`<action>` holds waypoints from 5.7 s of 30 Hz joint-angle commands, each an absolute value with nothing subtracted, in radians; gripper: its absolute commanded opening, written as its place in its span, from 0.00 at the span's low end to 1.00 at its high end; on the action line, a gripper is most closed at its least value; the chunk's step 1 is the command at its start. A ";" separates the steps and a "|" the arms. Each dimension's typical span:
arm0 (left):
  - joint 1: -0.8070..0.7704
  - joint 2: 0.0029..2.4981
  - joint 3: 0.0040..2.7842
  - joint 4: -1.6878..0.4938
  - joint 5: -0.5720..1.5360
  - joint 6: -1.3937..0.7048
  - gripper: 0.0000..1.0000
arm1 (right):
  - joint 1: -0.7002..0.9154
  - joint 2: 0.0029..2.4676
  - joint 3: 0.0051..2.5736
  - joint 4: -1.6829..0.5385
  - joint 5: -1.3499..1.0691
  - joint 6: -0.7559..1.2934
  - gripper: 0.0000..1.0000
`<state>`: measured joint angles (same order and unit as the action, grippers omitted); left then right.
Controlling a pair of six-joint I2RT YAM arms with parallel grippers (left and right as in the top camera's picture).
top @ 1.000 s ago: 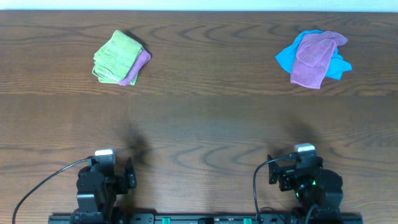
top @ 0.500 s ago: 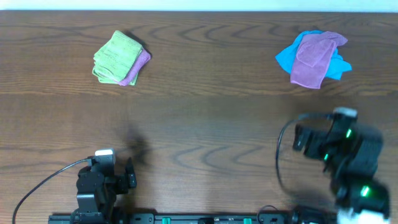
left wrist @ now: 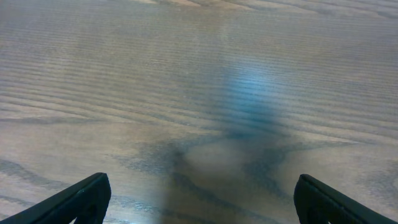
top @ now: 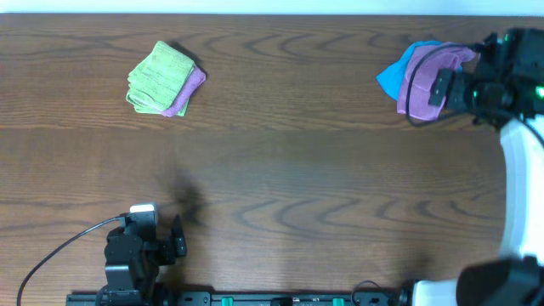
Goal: Fold the cloth
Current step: 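Reach the right gripper to the purple cloth on the blue cloth and grasp it, then lift the purple cloth with the right gripper and drop it mid-table, then grasp the right corner of the purple cloth with the right gripper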
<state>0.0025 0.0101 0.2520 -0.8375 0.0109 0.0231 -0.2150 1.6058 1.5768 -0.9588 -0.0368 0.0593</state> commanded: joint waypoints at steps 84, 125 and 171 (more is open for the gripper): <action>-0.002 0.004 0.223 -0.885 -0.011 0.031 0.95 | -0.003 1.752 1.655 -0.826 -0.238 -0.052 0.01; -0.002 0.004 0.223 -0.885 -0.011 0.031 0.95 | 0.372 1.860 1.641 -0.855 0.009 0.142 0.99; -0.002 0.004 0.223 -0.884 -0.011 0.031 0.95 | 0.171 1.882 1.124 -0.605 -0.464 0.157 0.58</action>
